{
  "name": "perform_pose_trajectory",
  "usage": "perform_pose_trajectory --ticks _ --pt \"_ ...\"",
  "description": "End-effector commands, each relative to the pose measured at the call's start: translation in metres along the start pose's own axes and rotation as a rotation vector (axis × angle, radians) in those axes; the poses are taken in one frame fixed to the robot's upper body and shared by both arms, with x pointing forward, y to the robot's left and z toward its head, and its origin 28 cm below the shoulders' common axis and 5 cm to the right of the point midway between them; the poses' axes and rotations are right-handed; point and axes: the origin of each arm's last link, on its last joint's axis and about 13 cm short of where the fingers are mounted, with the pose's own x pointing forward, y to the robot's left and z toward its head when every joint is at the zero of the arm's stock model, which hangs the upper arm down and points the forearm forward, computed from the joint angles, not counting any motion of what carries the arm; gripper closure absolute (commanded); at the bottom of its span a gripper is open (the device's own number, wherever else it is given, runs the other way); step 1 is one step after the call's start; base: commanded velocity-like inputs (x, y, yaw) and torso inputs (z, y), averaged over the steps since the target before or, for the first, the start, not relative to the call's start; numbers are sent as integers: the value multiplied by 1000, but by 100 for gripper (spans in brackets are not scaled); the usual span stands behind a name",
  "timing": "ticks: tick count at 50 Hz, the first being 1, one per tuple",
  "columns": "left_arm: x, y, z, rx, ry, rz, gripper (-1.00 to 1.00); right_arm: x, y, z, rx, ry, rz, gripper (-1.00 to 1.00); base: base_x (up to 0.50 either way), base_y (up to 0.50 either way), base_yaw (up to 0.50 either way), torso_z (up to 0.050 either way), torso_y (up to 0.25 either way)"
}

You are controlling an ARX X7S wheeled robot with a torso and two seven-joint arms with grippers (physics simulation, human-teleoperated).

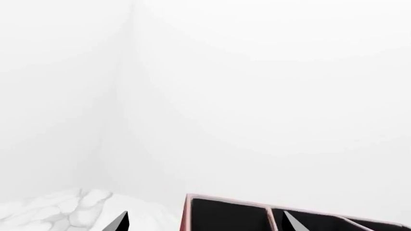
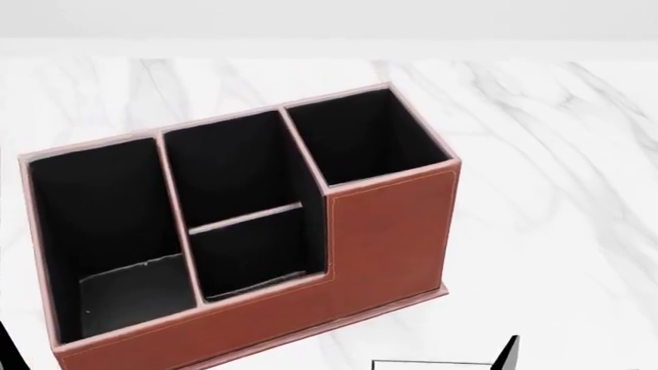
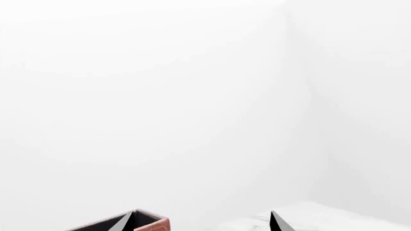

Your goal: Pick up the book and place it in the back compartment of the caddy.

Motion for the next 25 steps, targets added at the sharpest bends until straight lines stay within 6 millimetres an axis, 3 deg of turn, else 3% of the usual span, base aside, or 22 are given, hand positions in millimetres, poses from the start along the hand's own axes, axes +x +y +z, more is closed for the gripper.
perform_pose_trajectory --ticks 1,25 --pt "0 0 -1 -1 1 0 -100 1 0 -1 3 3 1 -100 105 78 0 0 0" --pt "0 -1 1 3 1 0 -100 2 0 -2 9 18 0 -100 18 8 0 0 0"
